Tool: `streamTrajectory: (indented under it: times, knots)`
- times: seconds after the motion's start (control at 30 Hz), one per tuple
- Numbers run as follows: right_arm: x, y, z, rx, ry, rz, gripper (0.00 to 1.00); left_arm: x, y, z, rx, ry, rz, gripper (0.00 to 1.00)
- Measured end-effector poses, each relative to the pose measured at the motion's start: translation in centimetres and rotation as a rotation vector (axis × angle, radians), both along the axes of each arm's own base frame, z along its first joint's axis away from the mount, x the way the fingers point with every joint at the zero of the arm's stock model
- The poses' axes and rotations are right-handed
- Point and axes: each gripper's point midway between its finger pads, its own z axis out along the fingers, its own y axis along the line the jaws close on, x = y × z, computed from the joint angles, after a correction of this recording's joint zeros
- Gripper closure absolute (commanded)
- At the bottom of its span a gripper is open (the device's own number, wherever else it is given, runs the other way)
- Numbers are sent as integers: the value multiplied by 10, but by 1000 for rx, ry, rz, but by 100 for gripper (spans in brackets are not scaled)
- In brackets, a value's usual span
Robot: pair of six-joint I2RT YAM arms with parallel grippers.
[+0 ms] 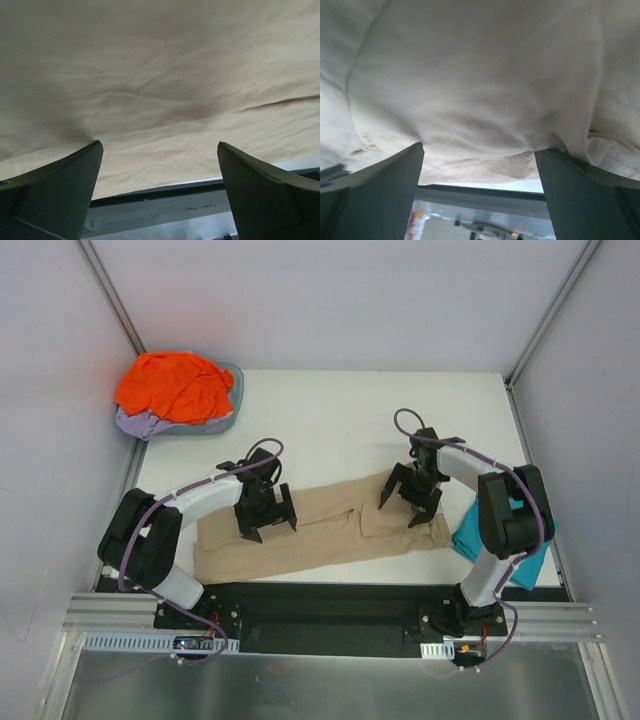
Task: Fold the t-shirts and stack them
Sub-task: Rotate the tshirt 90 degrees
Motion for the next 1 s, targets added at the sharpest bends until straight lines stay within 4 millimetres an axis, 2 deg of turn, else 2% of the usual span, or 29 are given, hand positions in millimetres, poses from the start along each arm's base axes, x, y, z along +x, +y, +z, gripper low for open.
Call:
streamTrajectory:
  times: [0.07,0.2,0.27,0.4,0.47,0.67,0.87,1.0]
  knots:
    - [28,2,1,17,6,-29,3,1,-11,-5,-21,16,-17,1]
    - [96,4,5,39,-32,-71,3,12,-31,-3,-61,38,-24,1]
    - [140,6,7,62,-69,-88,3,24,-47,0,-86,30,-31,1]
    - [202,13,12,119,-119,-108,3,49,-83,5,-135,-10,-51,1]
    - [222,18,14,155,-141,-113,3,55,-100,7,-164,-20,-67,1]
    - [250,35,20,251,-157,-141,3,47,-134,8,-213,2,-128,1]
    - [263,47,24,308,-179,-173,3,28,-171,11,-249,8,-230,1]
    - [266,49,25,312,-200,-155,3,15,-182,11,-255,10,-272,1]
